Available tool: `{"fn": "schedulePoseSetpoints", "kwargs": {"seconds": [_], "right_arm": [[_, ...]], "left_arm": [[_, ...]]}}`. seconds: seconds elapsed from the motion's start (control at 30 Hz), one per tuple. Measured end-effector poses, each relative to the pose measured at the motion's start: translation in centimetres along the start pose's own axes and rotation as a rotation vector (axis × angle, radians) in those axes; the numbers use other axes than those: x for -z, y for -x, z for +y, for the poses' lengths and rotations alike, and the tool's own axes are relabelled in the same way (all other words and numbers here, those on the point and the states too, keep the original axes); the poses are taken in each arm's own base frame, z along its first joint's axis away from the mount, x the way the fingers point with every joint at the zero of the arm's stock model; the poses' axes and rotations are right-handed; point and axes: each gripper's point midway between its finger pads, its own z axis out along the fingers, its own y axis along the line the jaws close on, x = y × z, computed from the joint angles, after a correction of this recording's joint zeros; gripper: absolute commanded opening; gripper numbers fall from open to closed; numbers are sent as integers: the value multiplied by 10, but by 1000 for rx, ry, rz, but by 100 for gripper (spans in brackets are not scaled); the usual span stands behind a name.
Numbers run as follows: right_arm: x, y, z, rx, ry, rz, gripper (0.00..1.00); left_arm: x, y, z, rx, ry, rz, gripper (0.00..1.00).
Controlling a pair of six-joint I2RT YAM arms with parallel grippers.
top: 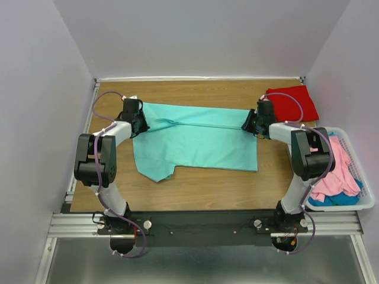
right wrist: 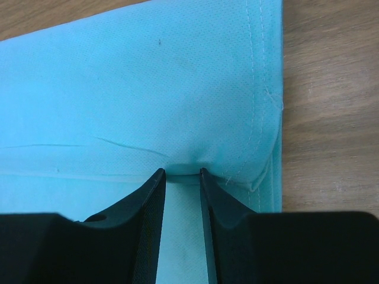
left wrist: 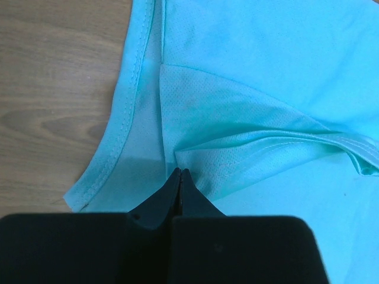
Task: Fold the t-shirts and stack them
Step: Fold the tshirt
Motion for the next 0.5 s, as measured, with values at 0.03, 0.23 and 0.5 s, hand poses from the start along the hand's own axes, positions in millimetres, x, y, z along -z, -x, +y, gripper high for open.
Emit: {"fn": "schedulePoseSetpoints", "kwargs": {"seconds": [0.03,0.23,0.5], "right_arm": [[0,0,0,0,0,0,37],[0,0,1,1,3,-1,40],[6,2,8,13,39,6,42]], "left_arm": [[0,-1,0,8,3,2,1],[12,3,1,59,18,-27,25],[28,12,7,98,52,-88,40]]}}
